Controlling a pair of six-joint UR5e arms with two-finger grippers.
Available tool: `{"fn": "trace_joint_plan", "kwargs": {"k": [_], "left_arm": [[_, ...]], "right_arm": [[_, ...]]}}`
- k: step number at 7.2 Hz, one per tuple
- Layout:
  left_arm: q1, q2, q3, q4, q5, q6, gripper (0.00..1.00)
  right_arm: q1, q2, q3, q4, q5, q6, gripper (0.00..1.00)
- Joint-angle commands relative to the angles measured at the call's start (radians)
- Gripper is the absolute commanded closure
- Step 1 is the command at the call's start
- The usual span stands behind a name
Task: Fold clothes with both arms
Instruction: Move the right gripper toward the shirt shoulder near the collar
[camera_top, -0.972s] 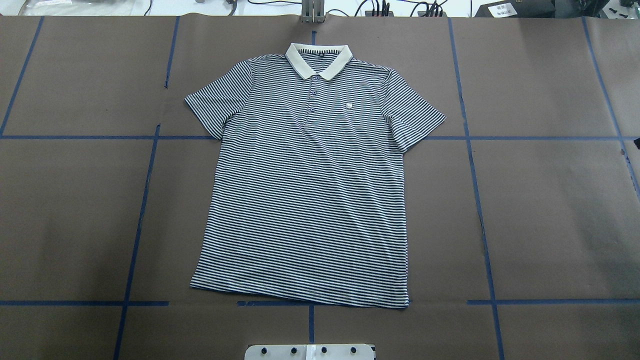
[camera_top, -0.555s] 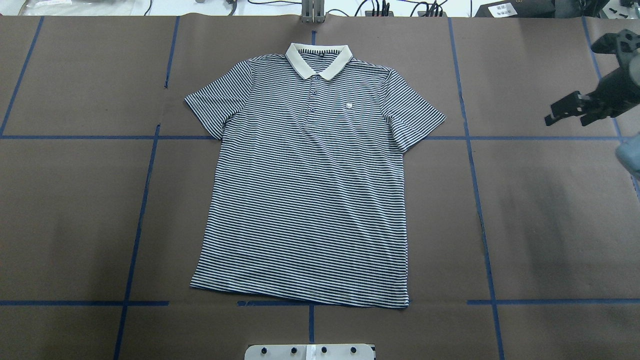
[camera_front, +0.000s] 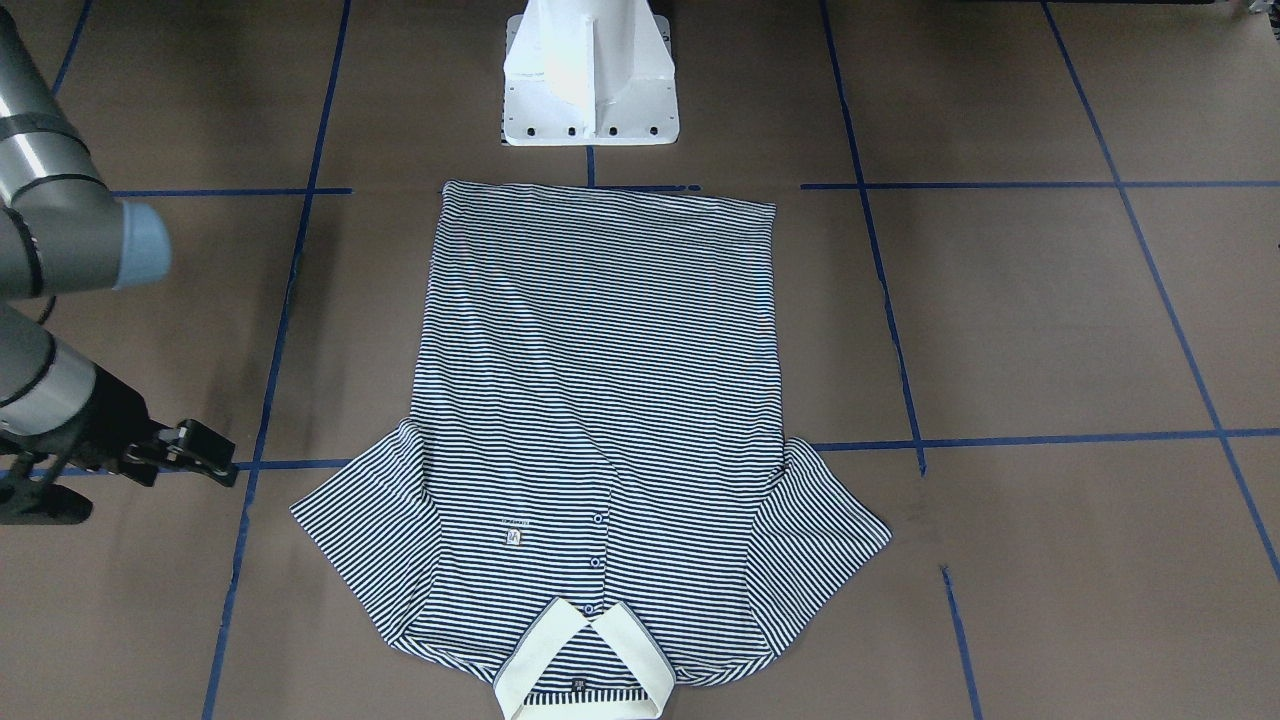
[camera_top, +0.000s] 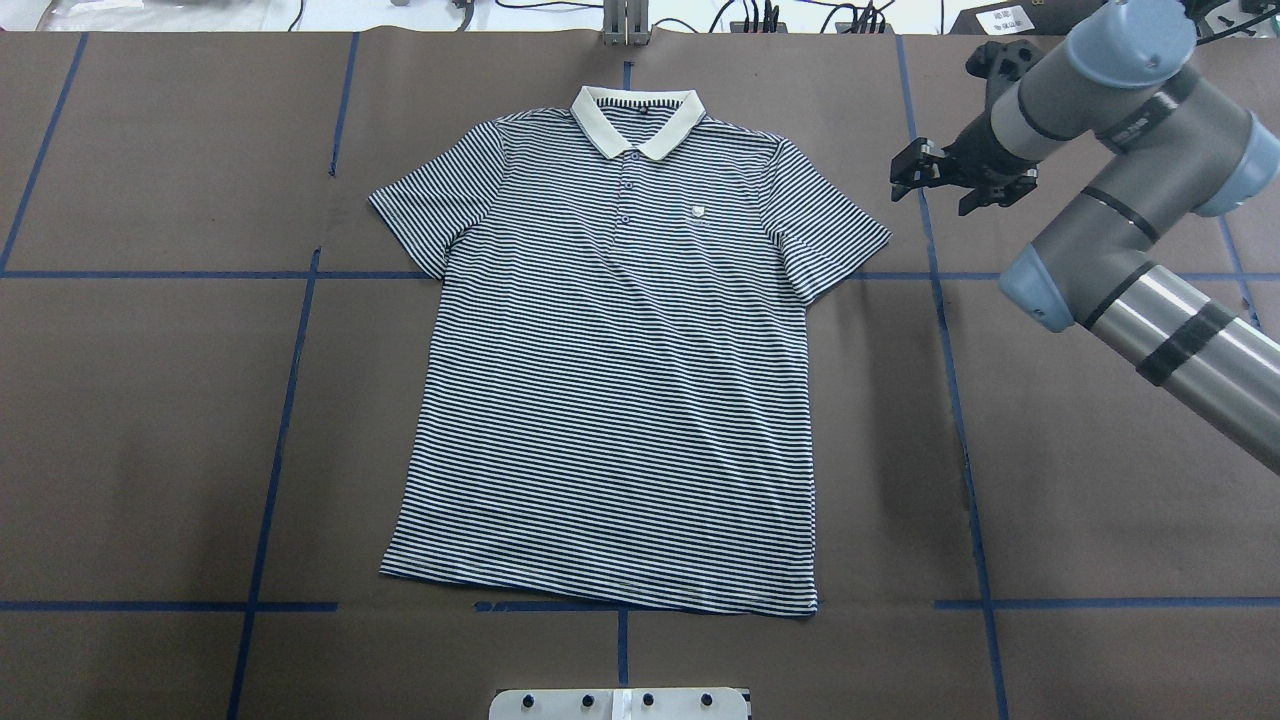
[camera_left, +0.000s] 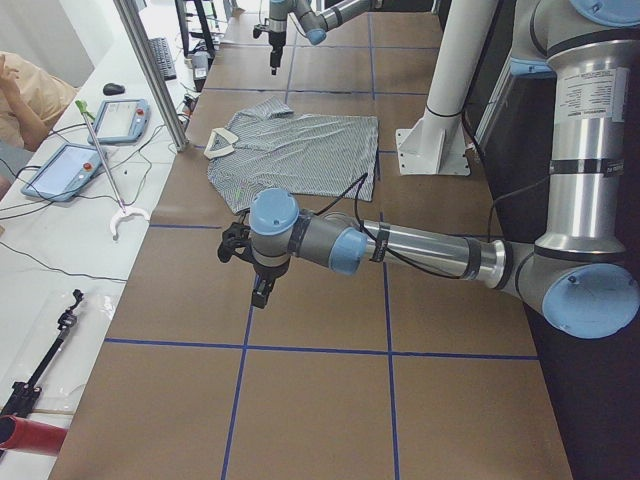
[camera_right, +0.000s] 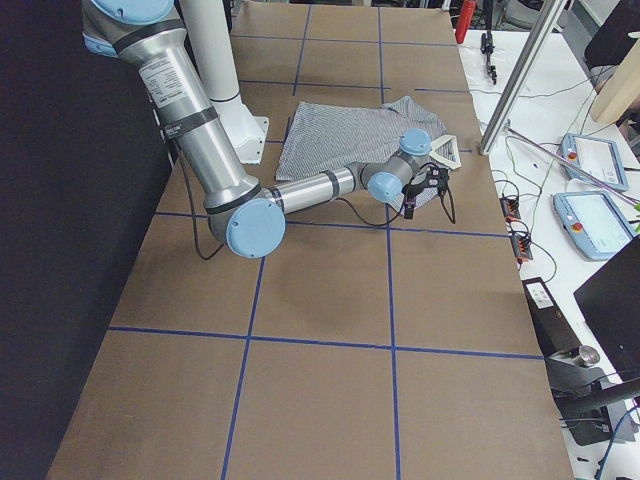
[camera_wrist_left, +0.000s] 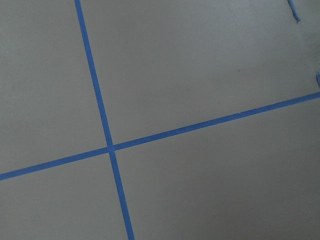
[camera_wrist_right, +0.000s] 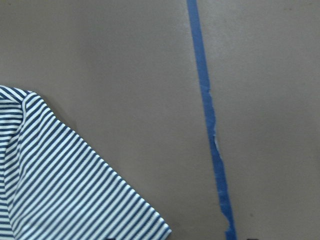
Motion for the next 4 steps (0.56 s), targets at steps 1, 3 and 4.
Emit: {"fn": "trace_joint_plan", "kwargs": {"k": [1,3,4], "left_arm": [[0.000,0.001,0.000,-0.012,-0.001,0.000,0.00],[0.002,0.001,0.000,-0.012,-0.001,0.000,0.00],[0.002,0.001,0.000,-0.012,-0.001,0.000,0.00]], "right_arm": [[-0.039,0.054,-0.075,0.007,-0.050,0.071,0.17],[-0.051,0.062,-0.106,0.007,-0.050,0.069,0.17],[-0.060,0.060,-0.112,0.005,-0.052,0.071,0.23]]}}
